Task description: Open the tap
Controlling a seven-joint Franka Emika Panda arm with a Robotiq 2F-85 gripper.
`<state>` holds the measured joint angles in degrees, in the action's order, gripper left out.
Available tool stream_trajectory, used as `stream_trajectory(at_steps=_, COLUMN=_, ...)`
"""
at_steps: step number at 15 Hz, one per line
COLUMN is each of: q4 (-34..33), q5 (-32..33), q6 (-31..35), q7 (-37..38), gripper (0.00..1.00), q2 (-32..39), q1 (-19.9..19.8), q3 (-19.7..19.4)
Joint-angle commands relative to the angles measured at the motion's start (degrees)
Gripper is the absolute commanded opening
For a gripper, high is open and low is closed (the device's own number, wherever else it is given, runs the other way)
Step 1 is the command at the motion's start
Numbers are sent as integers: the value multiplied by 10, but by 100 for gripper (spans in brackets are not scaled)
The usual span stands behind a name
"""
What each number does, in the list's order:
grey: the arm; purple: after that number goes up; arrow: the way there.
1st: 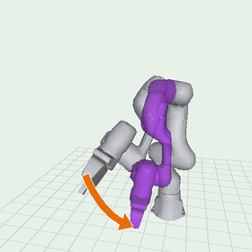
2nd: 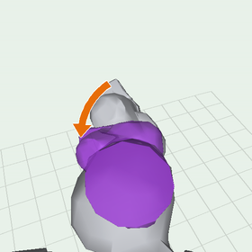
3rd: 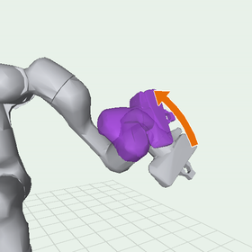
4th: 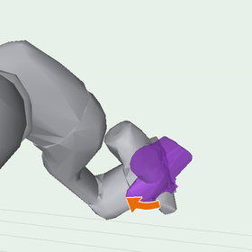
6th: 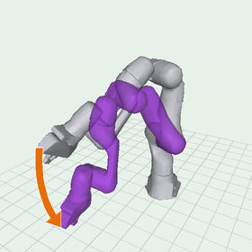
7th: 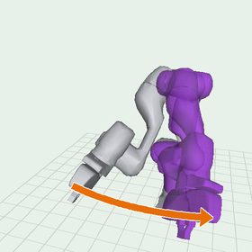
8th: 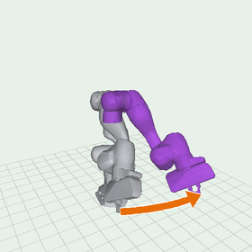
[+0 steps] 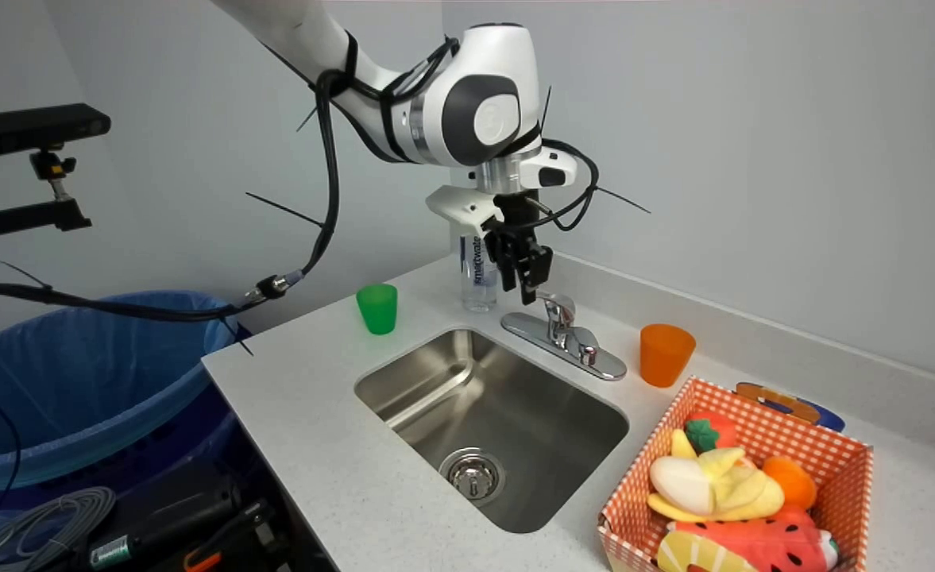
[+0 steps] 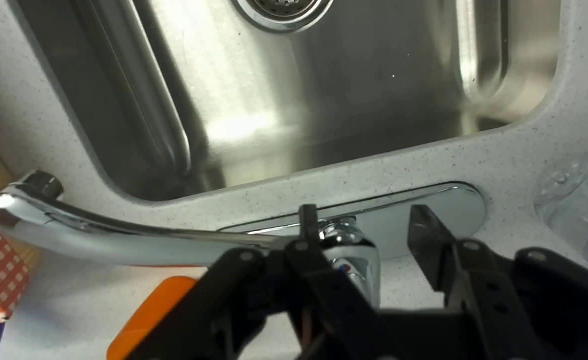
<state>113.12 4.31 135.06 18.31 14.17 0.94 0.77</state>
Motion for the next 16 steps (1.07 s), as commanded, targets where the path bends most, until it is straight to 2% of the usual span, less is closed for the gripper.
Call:
stream_trajectory(at_steps=1, q4=5, q5=0, q6=-15, q7=8, gripper=20, q2=-8, q1=7, q3=-16)
stream_trajectory(at_steps=3, q4=5, q5=2, q6=-11, q7=12, gripper=6, q2=-7, q1=7, q3=-20)
stream_trajectory(at_steps=10, q4=-18, q5=-2, q6=10, q7=11, gripper=6, q2=-14, q1=5, q3=-23)
stream_trajectory(at_steps=13, q4=-47, q5=-1, q6=19, q7=8, gripper=0, q2=-16, q1=4, q3=-25)
stream_trajectory(at_steps=16, q4=-77, q5=0, q6=24, q7=7, gripper=0, q2=-16, q1=5, q3=-25)
